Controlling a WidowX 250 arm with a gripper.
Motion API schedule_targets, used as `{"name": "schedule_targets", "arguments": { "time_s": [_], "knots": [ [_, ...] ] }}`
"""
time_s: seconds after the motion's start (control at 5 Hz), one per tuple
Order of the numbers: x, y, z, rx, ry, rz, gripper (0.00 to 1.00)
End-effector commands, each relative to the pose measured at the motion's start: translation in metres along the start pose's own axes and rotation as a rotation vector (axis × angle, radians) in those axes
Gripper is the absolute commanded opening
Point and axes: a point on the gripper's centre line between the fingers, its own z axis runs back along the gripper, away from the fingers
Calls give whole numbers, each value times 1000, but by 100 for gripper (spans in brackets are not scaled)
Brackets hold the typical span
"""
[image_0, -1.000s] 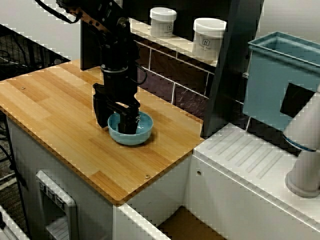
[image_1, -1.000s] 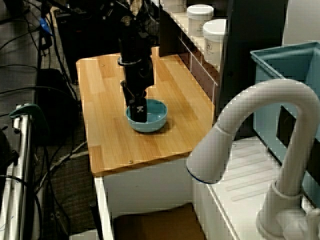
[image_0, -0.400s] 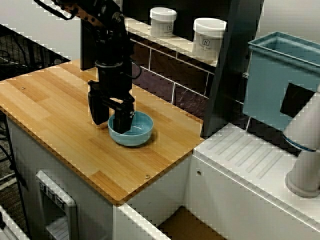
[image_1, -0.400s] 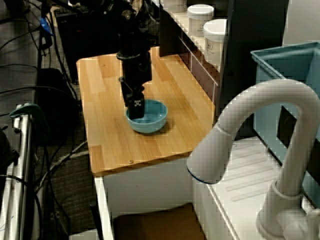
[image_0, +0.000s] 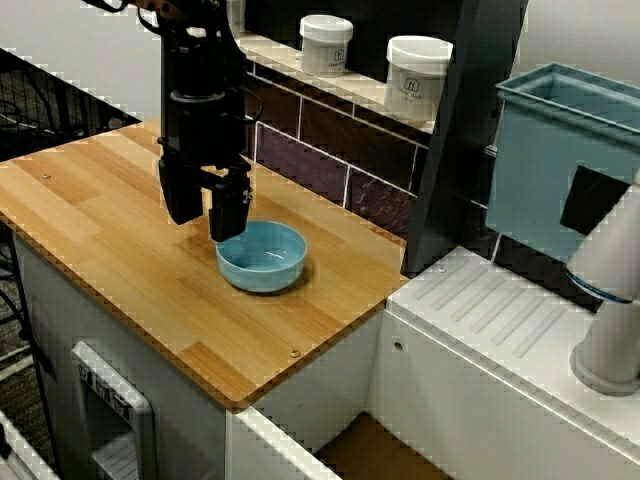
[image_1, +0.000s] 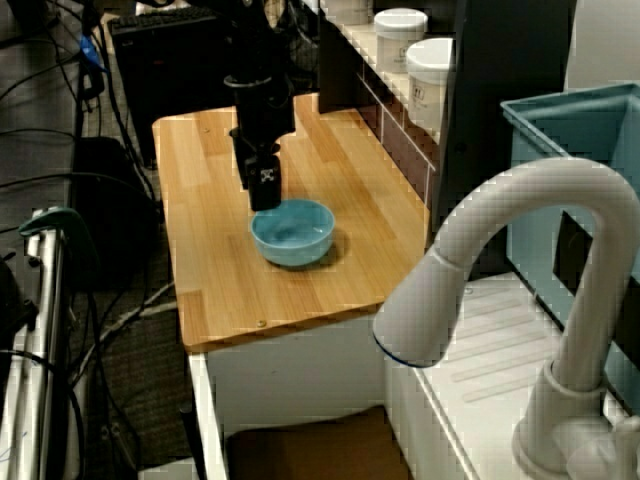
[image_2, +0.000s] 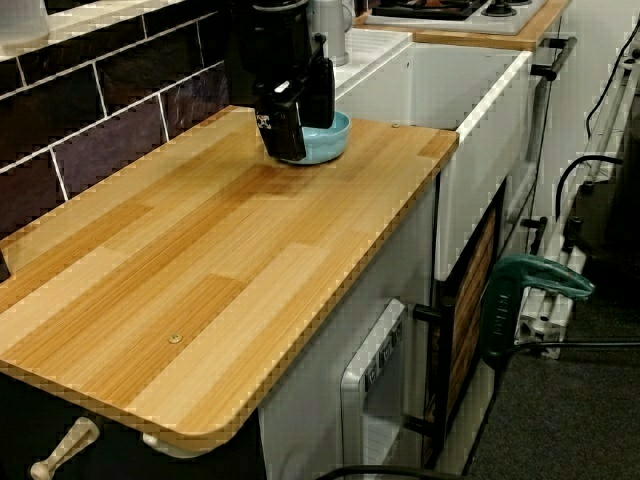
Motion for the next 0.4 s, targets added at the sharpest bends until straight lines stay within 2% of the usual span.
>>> {"name": "schedule_targets", "arguments": {
  "time_s": [0.0,0.2],
  "knots": [
    [5,15,27,-7,-63,2,100],
    [5,17,28,-15,-64,10,100]
  ]
}}
